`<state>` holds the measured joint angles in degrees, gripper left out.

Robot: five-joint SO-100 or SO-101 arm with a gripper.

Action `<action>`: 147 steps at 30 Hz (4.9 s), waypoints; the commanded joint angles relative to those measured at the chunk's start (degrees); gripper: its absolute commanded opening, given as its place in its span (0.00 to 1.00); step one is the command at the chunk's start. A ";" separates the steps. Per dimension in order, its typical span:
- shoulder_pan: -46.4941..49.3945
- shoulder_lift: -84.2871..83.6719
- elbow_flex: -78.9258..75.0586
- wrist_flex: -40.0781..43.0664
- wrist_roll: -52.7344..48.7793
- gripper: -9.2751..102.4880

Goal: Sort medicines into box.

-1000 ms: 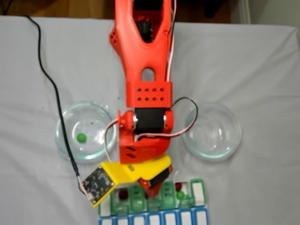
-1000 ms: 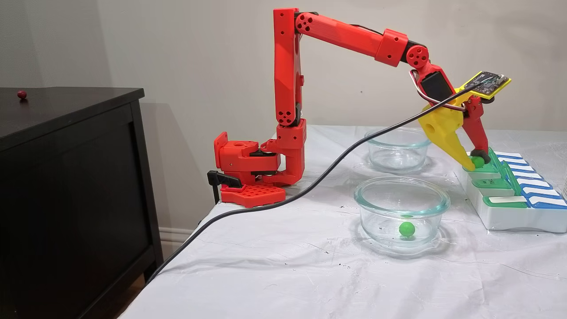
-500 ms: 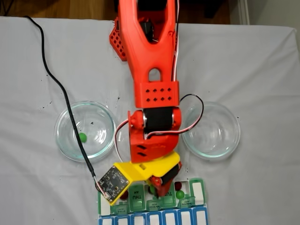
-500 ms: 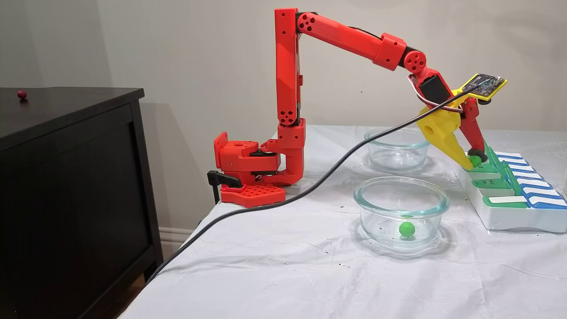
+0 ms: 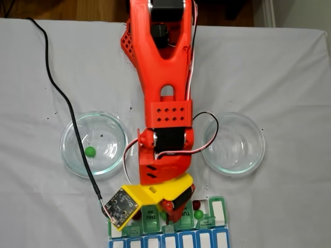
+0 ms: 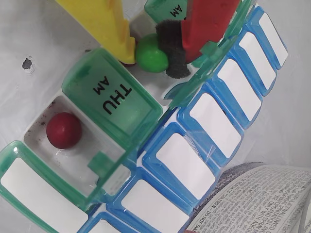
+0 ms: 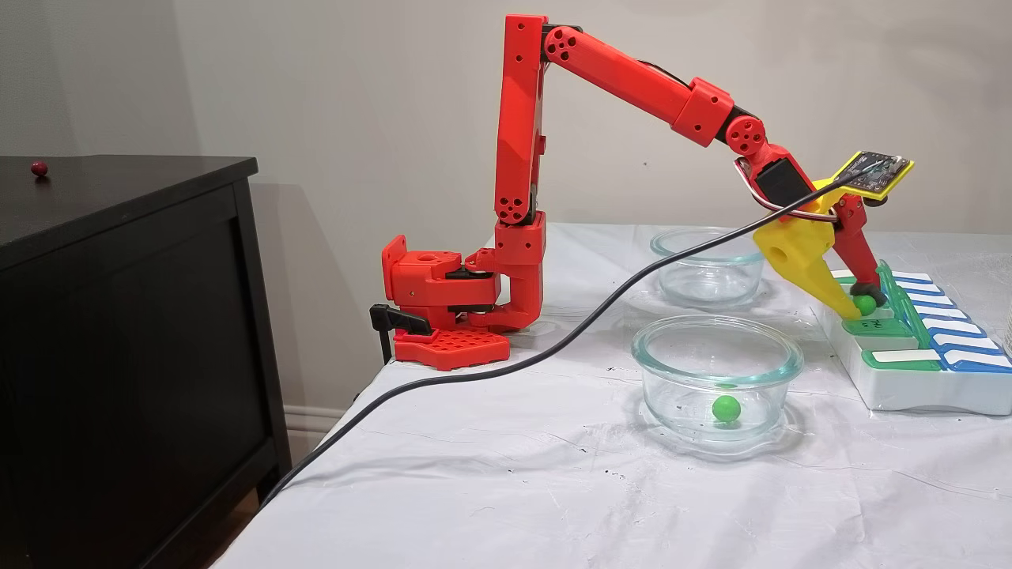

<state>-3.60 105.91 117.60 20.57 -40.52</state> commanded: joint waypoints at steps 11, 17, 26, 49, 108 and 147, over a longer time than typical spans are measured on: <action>1.41 13.54 1.14 5.62 -4.31 0.22; 8.09 19.86 -9.23 26.72 -5.80 0.08; 19.16 24.43 -7.29 37.97 -0.70 0.08; 34.98 24.35 12.04 27.69 -20.13 0.32; 31.73 13.54 17.23 17.05 -26.19 0.25; 31.55 9.58 13.62 19.25 -24.96 0.12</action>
<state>28.21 115.93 133.24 39.38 -66.80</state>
